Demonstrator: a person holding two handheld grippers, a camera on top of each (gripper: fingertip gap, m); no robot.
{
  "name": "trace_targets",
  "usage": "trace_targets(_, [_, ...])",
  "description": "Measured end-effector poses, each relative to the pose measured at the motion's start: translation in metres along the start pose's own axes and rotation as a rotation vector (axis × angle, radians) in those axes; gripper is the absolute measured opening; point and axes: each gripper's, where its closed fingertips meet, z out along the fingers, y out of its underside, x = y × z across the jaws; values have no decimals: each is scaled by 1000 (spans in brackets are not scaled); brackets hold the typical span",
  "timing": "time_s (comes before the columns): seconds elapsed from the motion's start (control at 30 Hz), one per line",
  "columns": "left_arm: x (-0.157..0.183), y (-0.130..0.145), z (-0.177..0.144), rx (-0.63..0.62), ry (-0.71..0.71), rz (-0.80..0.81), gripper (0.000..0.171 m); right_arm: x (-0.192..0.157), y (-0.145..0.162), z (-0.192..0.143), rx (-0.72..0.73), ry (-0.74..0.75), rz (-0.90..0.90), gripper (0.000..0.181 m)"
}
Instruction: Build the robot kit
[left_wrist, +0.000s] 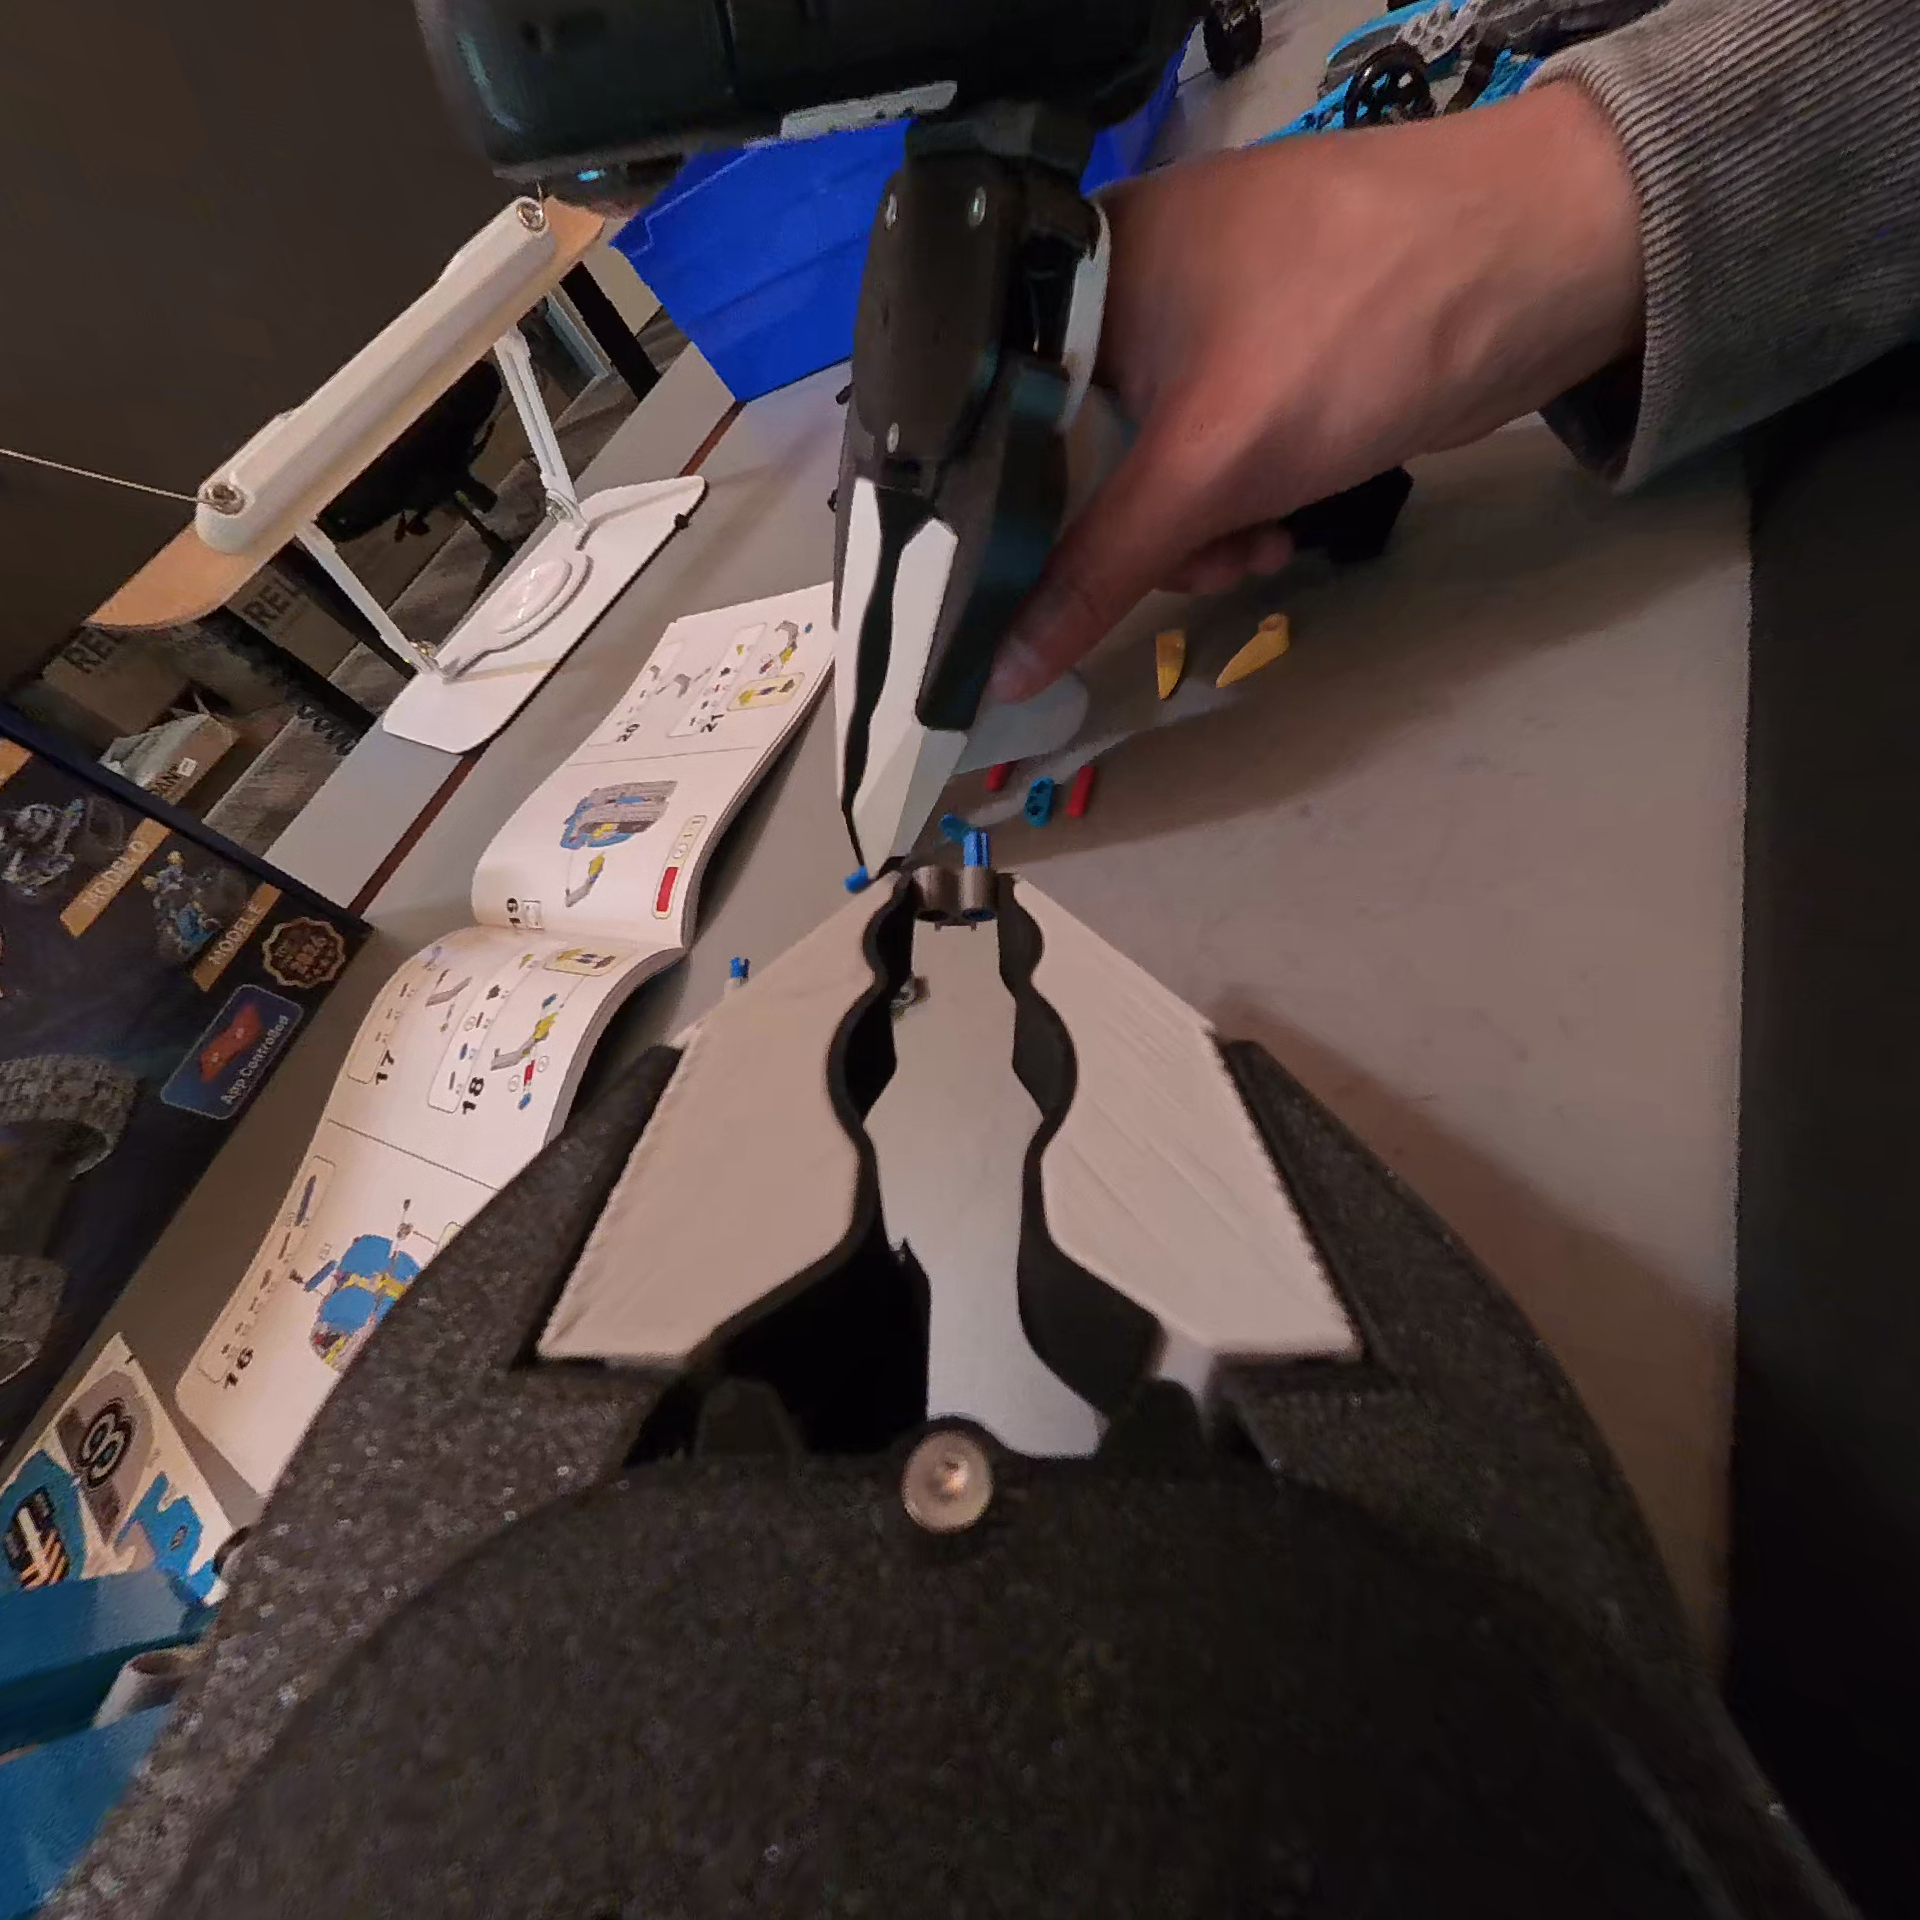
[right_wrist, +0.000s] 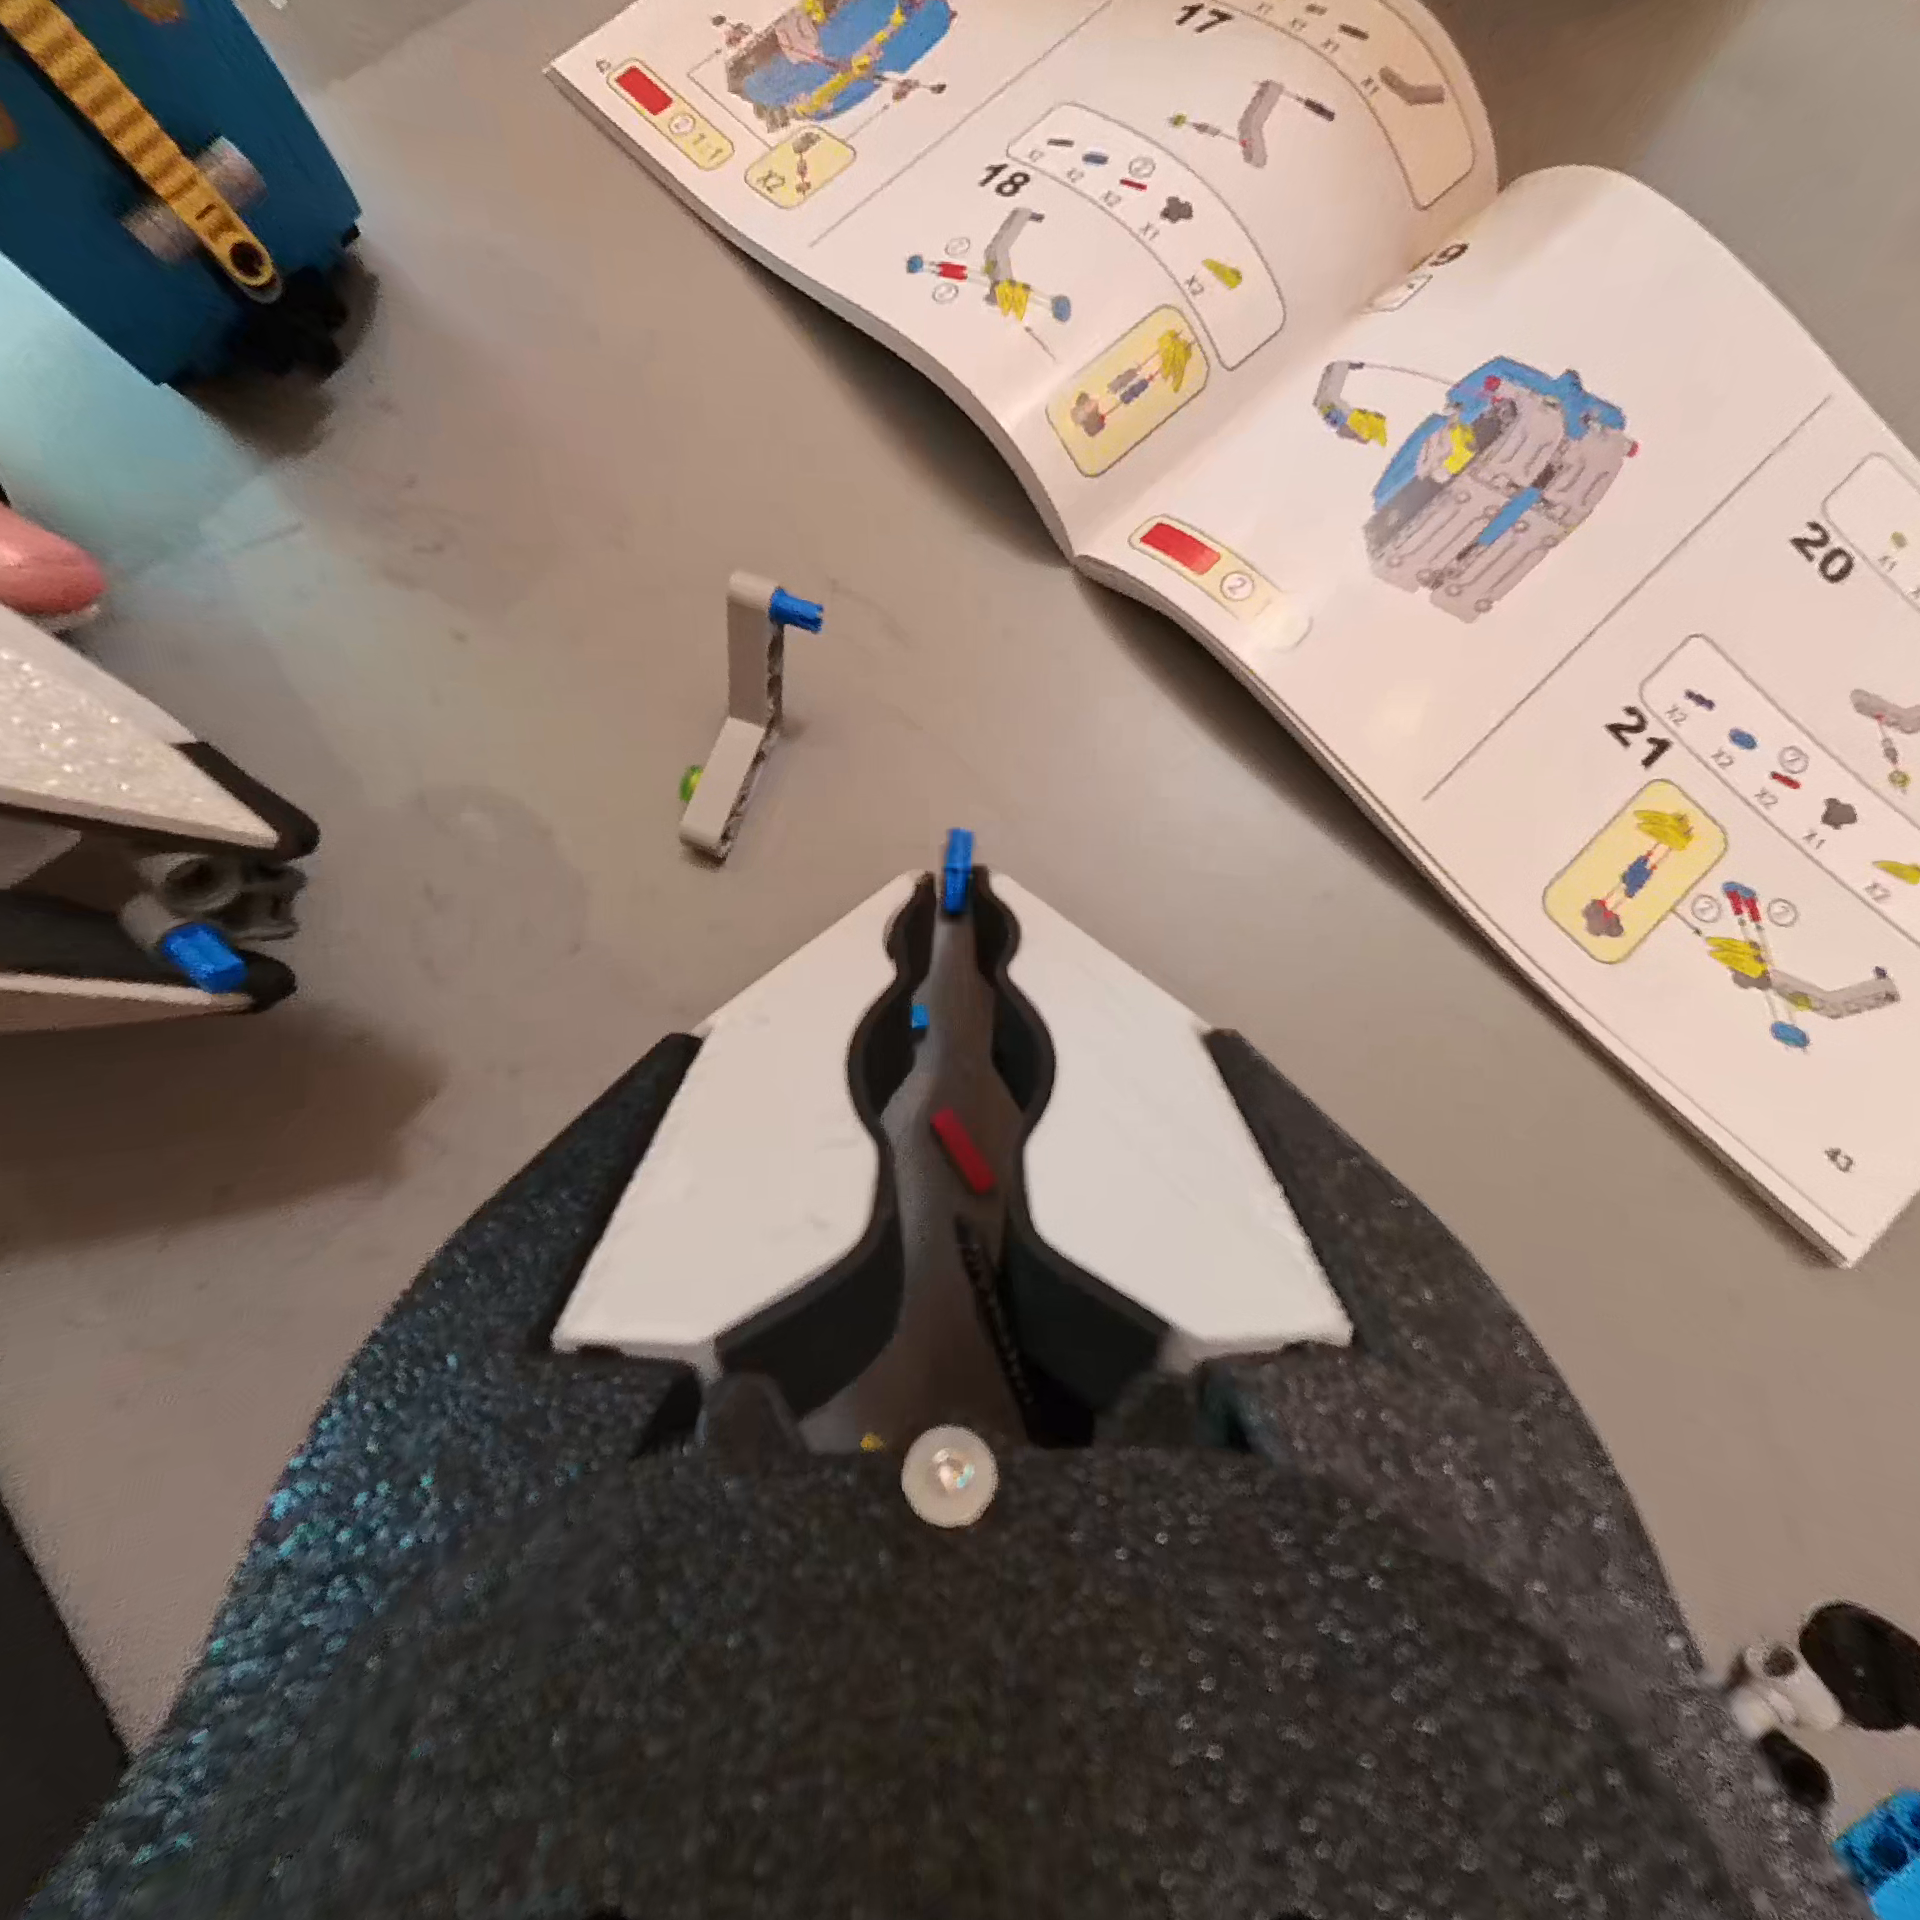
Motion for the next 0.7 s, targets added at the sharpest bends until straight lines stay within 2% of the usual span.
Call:
trace_targets(0.17, [-7,4,1,-22,-32,2,15,-8,0,-4,-4,-66,-39,3])
trace_targets(0.23, [-12,5,1,-31,-52,-13,15,-26,-17,-17,101,-175,-36,3])
trace_targets(0.3, [-17,6,0,-37,-76,-26,15,-59,-25,-33,163,-360,-99,3])
trace_targets(0.43, [-16,11,4,-71,-62,-22,15,-79,19,-14,-44,-322,-354,4])
trace_targets(0.53, [-2,26,11,-162,-26,54,15,-95,13,-21,-3,-357,-403,3])
trace_targets(0.6, [4,32,12,-206,-9,105,15,-92,23,-16,-50,-343,-418,5])
trace_targets(0.7, [14,39,14,-250,15,163,15,-90,22,-16,-33,-338,-412,4])
